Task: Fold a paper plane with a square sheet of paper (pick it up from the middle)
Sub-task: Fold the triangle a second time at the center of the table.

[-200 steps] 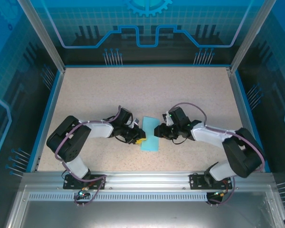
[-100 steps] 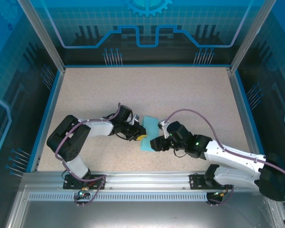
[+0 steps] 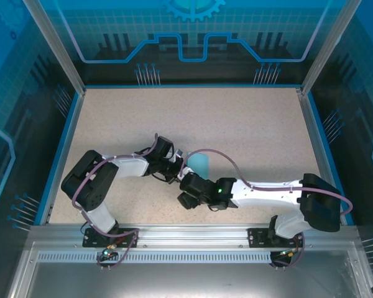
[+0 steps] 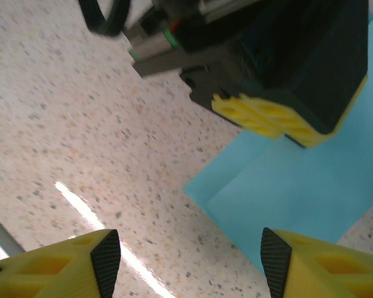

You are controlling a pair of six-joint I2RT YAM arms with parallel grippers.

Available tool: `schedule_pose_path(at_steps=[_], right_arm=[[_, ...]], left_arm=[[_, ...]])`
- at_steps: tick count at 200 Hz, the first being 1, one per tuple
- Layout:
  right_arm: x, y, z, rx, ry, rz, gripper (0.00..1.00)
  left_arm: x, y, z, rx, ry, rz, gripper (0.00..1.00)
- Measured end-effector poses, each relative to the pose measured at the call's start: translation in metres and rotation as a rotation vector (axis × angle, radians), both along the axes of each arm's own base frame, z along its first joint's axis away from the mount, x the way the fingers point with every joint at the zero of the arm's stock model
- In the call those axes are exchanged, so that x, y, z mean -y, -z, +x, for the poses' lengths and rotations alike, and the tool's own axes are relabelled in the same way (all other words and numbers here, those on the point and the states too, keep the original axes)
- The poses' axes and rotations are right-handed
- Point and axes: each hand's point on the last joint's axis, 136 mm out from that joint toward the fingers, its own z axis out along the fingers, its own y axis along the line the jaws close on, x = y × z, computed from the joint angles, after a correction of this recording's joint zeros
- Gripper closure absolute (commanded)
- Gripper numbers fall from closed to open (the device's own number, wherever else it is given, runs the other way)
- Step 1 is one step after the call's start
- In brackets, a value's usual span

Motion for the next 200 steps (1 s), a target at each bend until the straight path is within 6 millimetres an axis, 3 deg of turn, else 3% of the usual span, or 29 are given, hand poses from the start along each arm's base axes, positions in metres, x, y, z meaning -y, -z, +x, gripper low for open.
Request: schedule_pose_path(at_steps=[63, 99, 126, 200], right_arm=[[-0.015, 0.015, 0.005, 0.056, 0.007, -0.160, 0.38], [-0.001, 0.015, 0.012, 0.111, 0.063, -0.239, 0.44], [0.006, 0.013, 0.015, 0.129, 0.084, -0.258, 0.62], [0.015, 0.005, 0.016, 0.121, 0.100, -0.221, 0.87]], left_arm=[[0.000, 0.000, 0.000, -0.001, 0.000, 0.001, 0.91], [0.000, 0.001, -0.001, -0.005, 0.000, 0.003, 0.91], [0.000, 0.001, -0.001, -0.005, 0.000, 0.003, 0.91], [0.000, -0.001, 0.000, -0.008, 0.003, 0.006, 0.91]])
